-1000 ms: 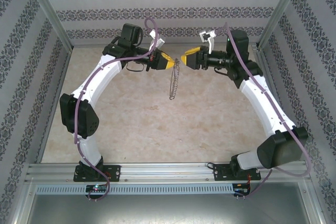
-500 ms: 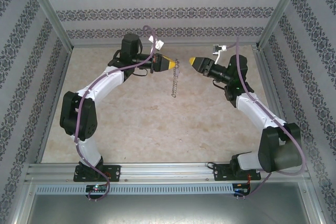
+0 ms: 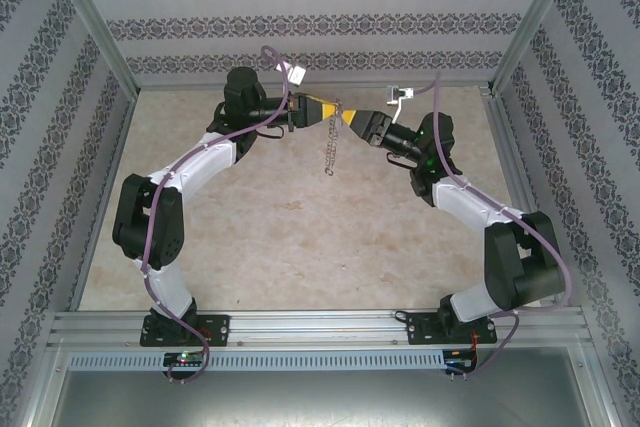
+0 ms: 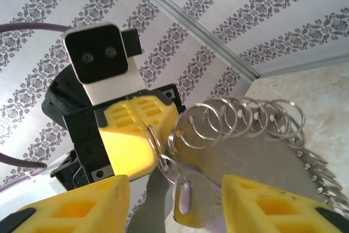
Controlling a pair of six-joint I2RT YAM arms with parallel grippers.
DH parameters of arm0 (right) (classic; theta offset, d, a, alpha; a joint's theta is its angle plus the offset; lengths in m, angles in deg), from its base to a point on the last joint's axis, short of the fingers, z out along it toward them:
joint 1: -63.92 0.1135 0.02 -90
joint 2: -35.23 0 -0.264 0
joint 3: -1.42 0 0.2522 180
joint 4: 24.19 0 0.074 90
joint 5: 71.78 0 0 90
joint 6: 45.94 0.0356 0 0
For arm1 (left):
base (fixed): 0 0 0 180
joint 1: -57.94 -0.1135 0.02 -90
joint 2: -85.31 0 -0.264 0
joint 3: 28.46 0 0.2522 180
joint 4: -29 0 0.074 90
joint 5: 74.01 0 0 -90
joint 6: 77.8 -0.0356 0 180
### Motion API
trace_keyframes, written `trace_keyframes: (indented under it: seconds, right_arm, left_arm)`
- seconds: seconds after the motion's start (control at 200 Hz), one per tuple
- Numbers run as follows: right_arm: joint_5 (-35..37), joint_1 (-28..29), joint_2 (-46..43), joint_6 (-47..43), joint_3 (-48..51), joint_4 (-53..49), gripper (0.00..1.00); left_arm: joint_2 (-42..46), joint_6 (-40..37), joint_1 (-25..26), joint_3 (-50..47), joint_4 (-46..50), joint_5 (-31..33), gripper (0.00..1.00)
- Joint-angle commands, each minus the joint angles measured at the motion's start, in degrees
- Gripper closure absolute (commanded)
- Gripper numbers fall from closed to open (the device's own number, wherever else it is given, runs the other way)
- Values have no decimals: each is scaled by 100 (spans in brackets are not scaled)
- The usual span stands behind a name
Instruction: Put the keys on the keyring
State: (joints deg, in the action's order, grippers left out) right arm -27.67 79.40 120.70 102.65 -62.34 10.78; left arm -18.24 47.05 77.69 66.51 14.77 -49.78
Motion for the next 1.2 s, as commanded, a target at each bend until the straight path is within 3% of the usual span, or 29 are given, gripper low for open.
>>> trace_keyframes:
  seconds: [0.0, 0.11, 0.445, 0.56, 0.859, 1.194]
  right_arm:
    - [-148, 64, 112, 46, -107, 430, 54]
    - [-154, 52, 158, 89, -89, 516, 60]
    - [-307, 46, 321, 341, -210, 927, 63]
    - [-341, 41, 455, 439, -337, 1033, 68]
    - [-578, 38, 574, 752, -363, 1525, 100]
    - [-679, 130, 475, 746, -117, 1412, 100]
  left_arm:
    - [221, 298, -65, 18, -680, 17, 100]
    - [203, 333, -63, 34, -691, 21, 100]
    - [151, 390, -61, 20, -717, 11, 100]
    - [142, 405, -65, 22, -735, 20, 100]
    - [144, 460, -64, -24, -771, 94, 100]
    - [68, 780, -59, -80, -1171, 286, 100]
